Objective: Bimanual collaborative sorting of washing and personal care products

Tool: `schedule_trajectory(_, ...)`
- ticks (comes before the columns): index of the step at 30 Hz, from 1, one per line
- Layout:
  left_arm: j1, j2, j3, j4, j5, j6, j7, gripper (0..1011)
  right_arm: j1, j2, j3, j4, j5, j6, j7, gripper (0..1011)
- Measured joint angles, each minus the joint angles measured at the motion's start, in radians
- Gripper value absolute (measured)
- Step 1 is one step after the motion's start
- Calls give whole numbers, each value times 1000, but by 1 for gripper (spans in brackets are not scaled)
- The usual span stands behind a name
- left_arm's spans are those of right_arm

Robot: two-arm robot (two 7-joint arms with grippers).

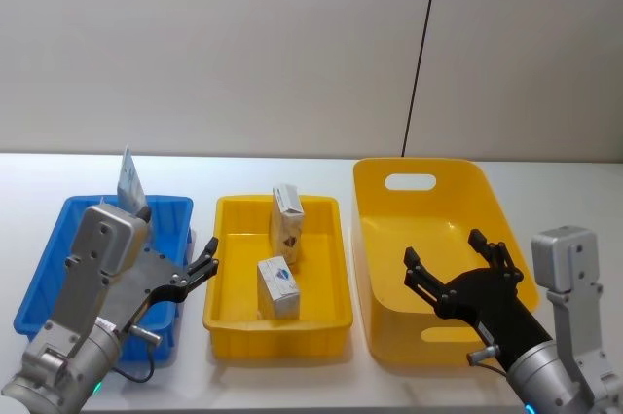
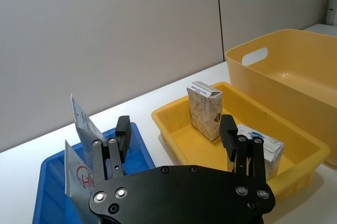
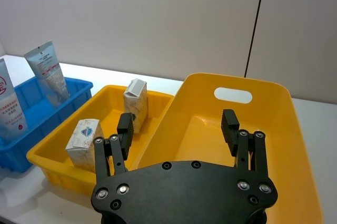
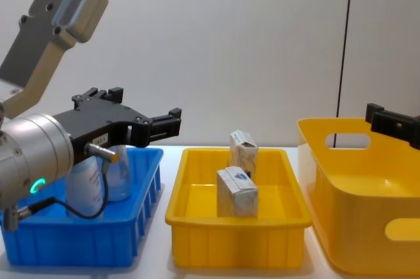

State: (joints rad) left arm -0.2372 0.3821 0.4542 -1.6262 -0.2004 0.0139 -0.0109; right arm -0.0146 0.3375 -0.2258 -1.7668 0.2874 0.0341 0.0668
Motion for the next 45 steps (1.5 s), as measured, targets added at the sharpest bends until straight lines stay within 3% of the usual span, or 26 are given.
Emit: schedule_trajectory(45,0,0,0,0,0,0,0,1001,0,0,0,0,0,0,0,1002)
